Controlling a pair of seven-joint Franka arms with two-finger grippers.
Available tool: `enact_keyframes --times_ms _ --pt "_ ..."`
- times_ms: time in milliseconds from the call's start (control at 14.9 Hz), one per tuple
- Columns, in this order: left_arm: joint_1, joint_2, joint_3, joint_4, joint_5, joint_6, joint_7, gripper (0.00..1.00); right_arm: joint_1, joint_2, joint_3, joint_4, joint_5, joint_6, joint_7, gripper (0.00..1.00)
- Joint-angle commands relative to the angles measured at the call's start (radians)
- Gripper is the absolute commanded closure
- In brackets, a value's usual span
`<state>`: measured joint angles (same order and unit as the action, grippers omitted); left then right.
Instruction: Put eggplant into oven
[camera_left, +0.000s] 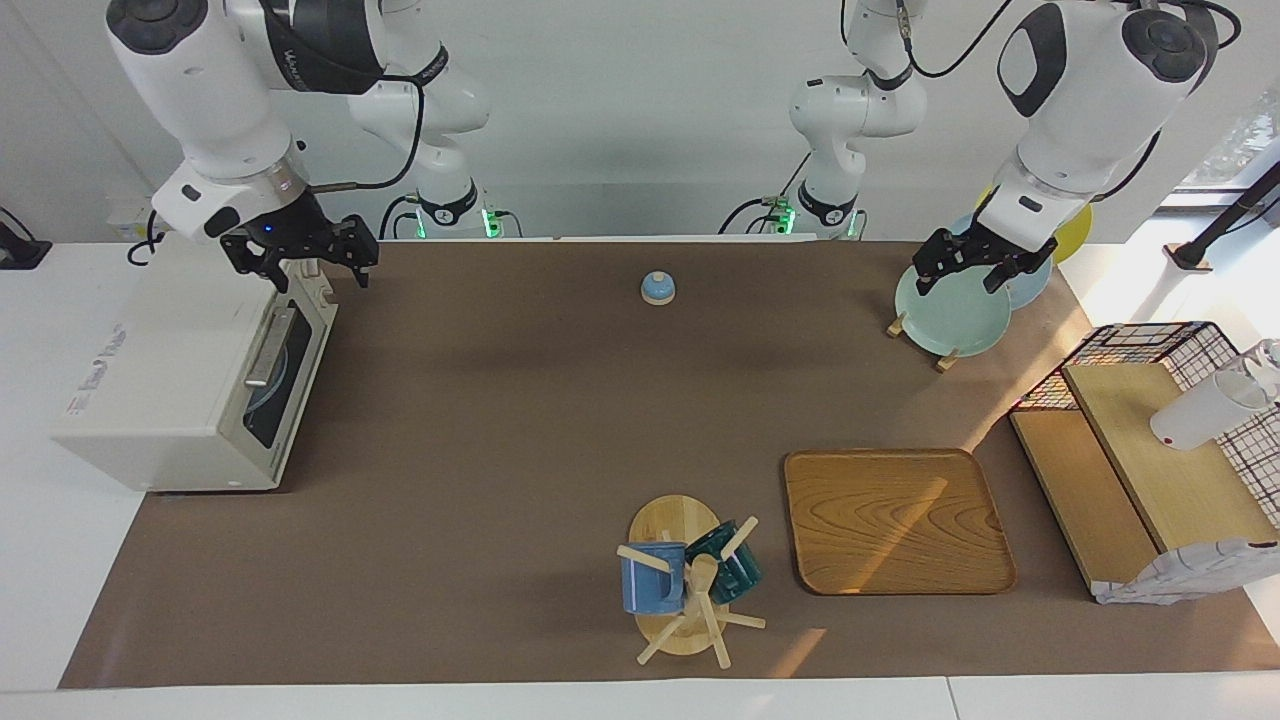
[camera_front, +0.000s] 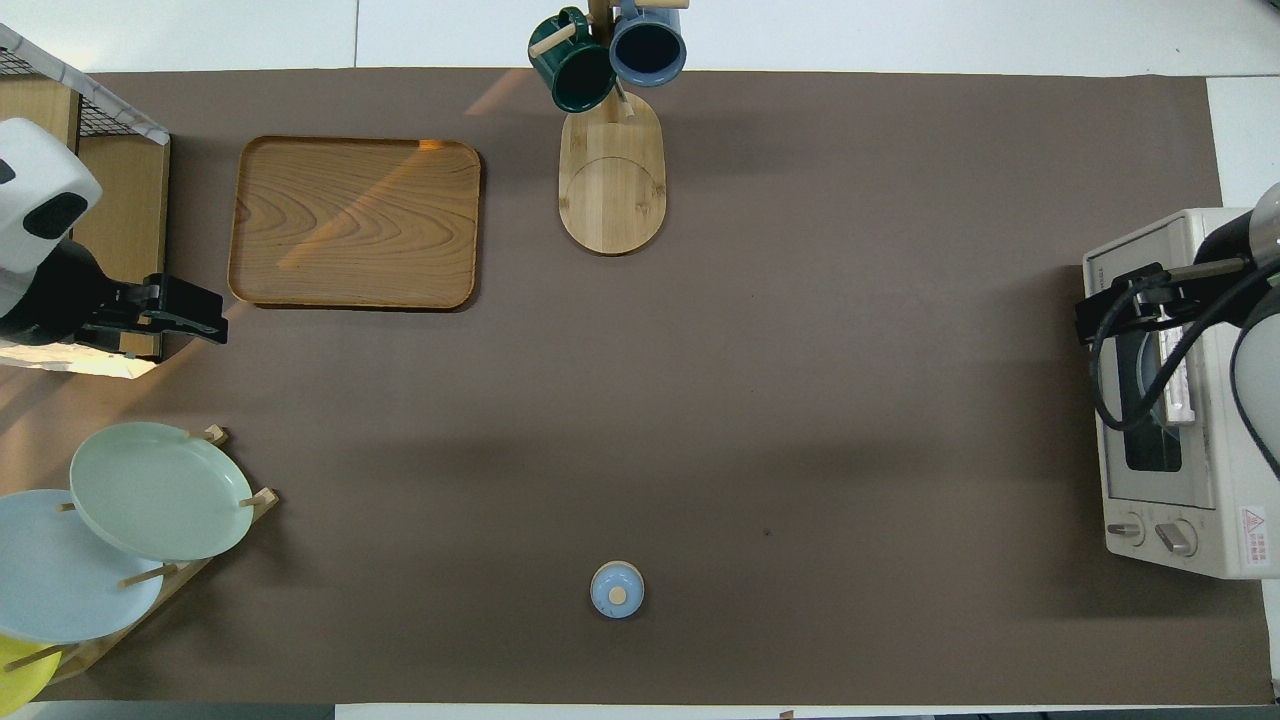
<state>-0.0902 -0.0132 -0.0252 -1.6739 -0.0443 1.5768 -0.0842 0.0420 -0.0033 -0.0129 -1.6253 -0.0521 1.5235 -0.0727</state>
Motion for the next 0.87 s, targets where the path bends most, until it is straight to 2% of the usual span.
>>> enact_keyframes --times_ms 0,805 --pt "0.012 -0.014 -0.009 -0.014 -0.002 0.003 -0.002 0.0 0.007 -0.037 -0.015 -0.039 0.028 0.032 0.017 0.0" --pt "0.012 -0.014 -0.009 -0.014 -0.002 0.003 -0.002 0.0 -0.001 -0.024 -0.025 -0.004 0.031 0.032 0.053 0.0"
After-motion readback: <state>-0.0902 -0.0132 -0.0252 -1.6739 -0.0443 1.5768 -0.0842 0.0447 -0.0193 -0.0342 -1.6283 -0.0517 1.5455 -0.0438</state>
